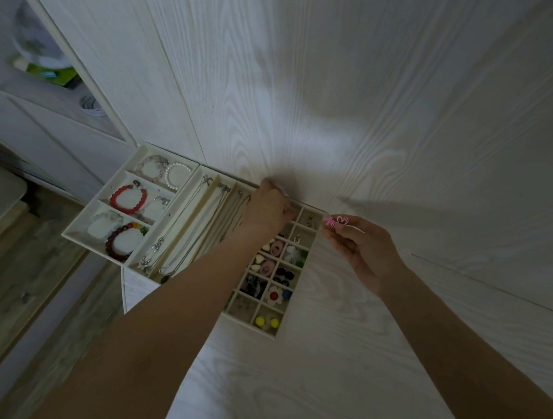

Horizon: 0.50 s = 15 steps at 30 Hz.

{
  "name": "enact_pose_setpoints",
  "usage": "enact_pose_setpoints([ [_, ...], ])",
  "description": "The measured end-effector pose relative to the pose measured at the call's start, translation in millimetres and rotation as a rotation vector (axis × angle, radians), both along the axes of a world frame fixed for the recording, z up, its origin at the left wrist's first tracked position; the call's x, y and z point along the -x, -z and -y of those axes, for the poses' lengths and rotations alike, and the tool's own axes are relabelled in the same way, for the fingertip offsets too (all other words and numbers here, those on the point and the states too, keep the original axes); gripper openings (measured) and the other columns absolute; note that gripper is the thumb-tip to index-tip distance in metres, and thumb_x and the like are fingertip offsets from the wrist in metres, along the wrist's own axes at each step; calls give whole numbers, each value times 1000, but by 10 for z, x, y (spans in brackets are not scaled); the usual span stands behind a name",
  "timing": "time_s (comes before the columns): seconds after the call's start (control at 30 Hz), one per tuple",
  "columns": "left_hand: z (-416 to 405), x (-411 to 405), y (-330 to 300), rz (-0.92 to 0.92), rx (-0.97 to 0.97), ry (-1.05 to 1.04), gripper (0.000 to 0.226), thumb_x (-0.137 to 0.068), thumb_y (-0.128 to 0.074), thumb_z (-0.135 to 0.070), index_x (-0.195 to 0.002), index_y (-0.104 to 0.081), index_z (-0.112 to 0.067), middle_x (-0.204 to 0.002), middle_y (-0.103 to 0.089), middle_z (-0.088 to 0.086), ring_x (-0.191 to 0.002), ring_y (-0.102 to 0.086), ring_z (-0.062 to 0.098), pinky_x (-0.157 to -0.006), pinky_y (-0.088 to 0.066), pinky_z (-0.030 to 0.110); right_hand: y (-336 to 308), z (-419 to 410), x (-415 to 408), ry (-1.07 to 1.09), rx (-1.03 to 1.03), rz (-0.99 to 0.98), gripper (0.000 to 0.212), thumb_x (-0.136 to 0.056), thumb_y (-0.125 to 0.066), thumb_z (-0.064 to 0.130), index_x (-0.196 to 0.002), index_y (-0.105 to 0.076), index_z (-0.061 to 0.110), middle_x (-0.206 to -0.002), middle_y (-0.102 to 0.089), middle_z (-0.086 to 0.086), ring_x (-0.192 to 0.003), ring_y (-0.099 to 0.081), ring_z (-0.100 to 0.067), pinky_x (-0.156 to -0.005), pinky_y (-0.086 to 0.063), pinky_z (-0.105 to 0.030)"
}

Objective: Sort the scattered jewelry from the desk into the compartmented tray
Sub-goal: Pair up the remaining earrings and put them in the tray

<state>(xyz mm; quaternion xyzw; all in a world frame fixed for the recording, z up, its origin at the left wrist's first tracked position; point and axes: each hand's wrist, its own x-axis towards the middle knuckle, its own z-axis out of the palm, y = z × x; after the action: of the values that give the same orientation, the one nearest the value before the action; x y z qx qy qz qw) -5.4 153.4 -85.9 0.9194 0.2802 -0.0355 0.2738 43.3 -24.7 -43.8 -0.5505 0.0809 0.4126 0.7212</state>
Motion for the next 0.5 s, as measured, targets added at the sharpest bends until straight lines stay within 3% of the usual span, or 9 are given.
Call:
enact_pose_setpoints([
  [0.1,5,-72,20,-43,29,-72,28,-87,-64,-23,-107,-68,-3,-135,-37,12,-107,-52,24,-96,-45,36,2,19,-16,-1,13,0,14,-89,-53,-7,-95,-64,-1,-87,-71,-14,-78,-71,-17,-67,-57,-20],
  [0.27,35,-92,43,-46,-1,-115,29,-93,-55,-25,-109,-67,-5,-134,-41,12,-102,-56,24,-81,-44,30,14,60,-33,8,28,-2,13,-89,-53,-7,-94,-64,-1,-88,-70,-14,-79,-70,-17,-69,-57,-20],
  [0.5,121,-157,25,-74,-74,-247,32,-88,-60,-31,-108,-64,-6,-132,-43,11,-99,-59,26,-71,-43,31,40,70,-6,21,31,-21,12,-89,-53,-7,-94,-64,-2,-88,-70,-15,-77,-71,-16,-67,-57,-20],
])
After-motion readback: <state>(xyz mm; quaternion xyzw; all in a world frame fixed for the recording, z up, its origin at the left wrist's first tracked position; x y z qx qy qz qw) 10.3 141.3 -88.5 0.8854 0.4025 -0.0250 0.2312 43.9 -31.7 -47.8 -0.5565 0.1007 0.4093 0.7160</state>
